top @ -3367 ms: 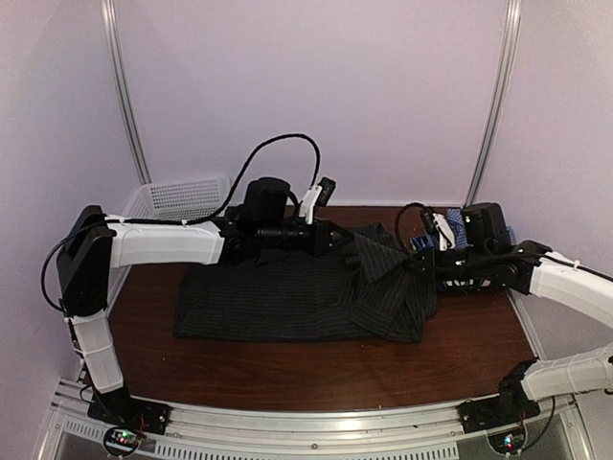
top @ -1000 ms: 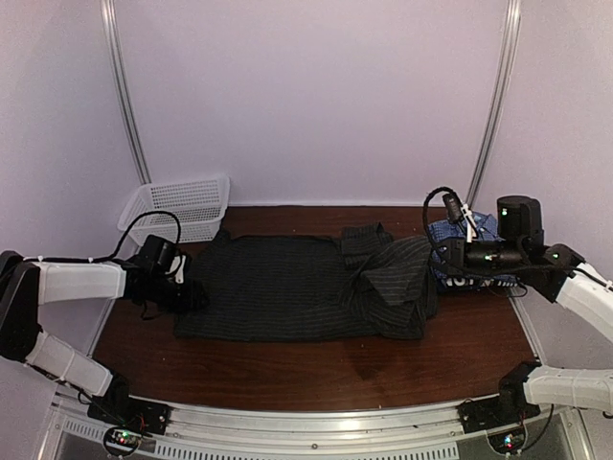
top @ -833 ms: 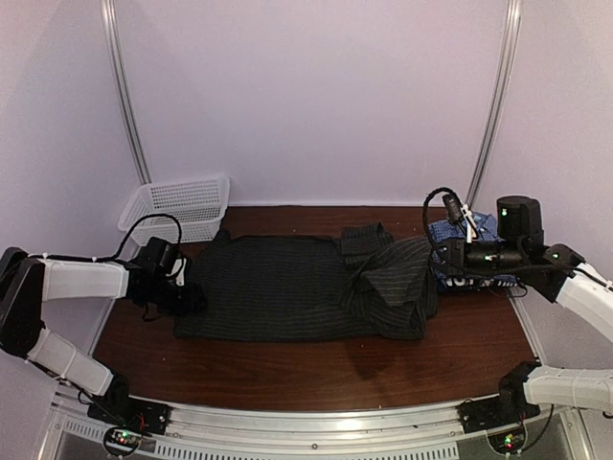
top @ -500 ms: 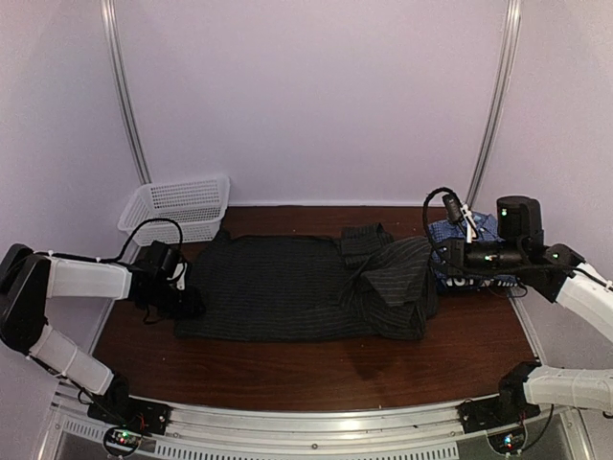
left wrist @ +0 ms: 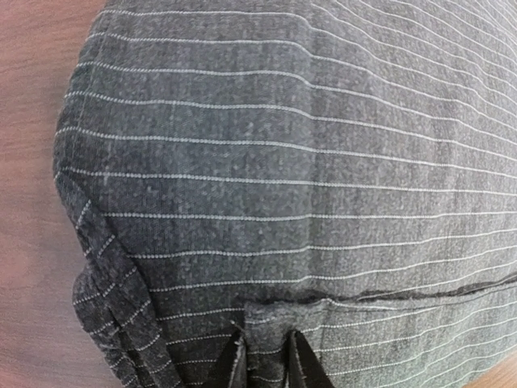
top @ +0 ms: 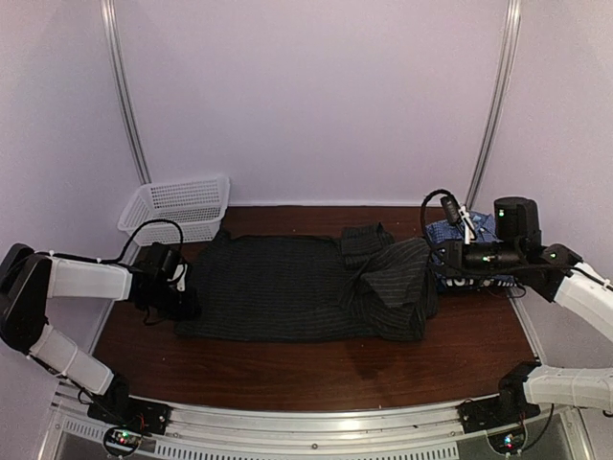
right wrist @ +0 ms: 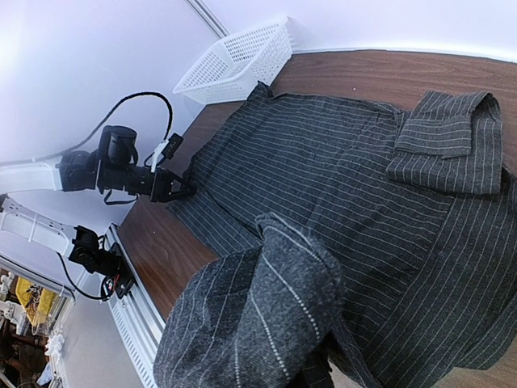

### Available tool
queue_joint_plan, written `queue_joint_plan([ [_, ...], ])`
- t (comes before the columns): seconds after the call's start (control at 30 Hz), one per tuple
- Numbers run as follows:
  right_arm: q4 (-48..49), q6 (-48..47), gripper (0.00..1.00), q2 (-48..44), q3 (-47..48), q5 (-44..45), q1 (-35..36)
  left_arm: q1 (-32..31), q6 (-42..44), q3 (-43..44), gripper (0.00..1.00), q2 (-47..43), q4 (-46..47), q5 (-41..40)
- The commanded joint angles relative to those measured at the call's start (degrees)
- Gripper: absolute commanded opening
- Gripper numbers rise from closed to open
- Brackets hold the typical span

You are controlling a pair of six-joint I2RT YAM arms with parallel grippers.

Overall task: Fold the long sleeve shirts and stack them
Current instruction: Place the sleeve of the 1/3-folded shirt.

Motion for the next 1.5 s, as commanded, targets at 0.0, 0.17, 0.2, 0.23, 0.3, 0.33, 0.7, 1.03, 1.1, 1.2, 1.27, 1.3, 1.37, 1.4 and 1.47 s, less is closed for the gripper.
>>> queue_joint_plan([
  [0.0,1.39,-0.03,0.00,0.43,-0.61,-0.44,-0.34,0.42,0.50,-0.37,0.16,-0.80,2.23,0.22],
  [0.17,1.37,-0.40,0.00,1.03,-1.00,0.16,-0.34,0.42,0.06,-0.66,0.08,-2.15,2.32,-0.55],
  [0.2,1.25,-0.47,0.00,1.17,-1.00,0.31,-0.37,0.42,0.05,-0.79,0.06,-2.40,2.36,-0.84],
  [0.23,1.09,-0.58,0.00,1.26,-1.00,0.59,-0.35,0.42,-0.03,-0.93,0.04,-2.76,2.32,-1.11],
  [0.3,0.68,-0.65,0.00,1.43,-0.77,1.54,-0.39,0.42,-0.17,-1.22,0.01,-3.67,2.28,-1.41],
  [0.33,0.36,-0.71,0.00,1.51,-0.55,2.14,-0.46,0.42,-0.27,-1.40,0.00,-4.19,2.26,-1.52],
  [0.7,-2.93,-1.54,0.00,4.57,1.40,7.85,-3.46,0.42,-0.91,-3.19,0.00,-8.21,1.88,-1.61],
  [1.03,0.67,-2.43,0.00,14.12,3.13,8.21,-5.09,0.42,-2.35,-5.26,0.00,-10.19,3.00,-2.63],
  [1.1,1.91,-2.59,0.00,16.17,3.58,8.00,-5.75,0.42,-2.64,-5.85,0.00,-10.32,3.68,-2.36],
  [1.2,4.28,-2.65,0.00,19.31,4.49,7.02,-6.89,0.42,-2.82,-6.58,0.00,-9.91,4.53,-2.34],
  [1.27,4.83,-2.98,0.00,21.44,5.41,7.05,-7.39,0.42,-2.85,-6.67,0.00,-9.20,4.92,-2.12],
  [1.3,4.93,-3.23,0.00,22.50,5.82,7.13,-7.58,0.42,-2.85,-6.75,0.00,-8.89,5.21,-1.95],
  [1.37,5.60,-3.55,0.00,24.60,6.44,7.26,-7.93,0.42,-2.98,-6.98,0.00,-8.52,5.87,-1.61],
  [1.4,5.90,-3.71,0.00,25.59,6.73,7.18,-8.08,0.42,-3.02,-7.08,0.00,-8.34,6.18,-1.57],
  [1.47,6.03,-4.05,0.00,27.52,7.35,7.42,-8.38,0.42,-3.03,-7.14,0.00,-8.08,6.45,-1.60],
])
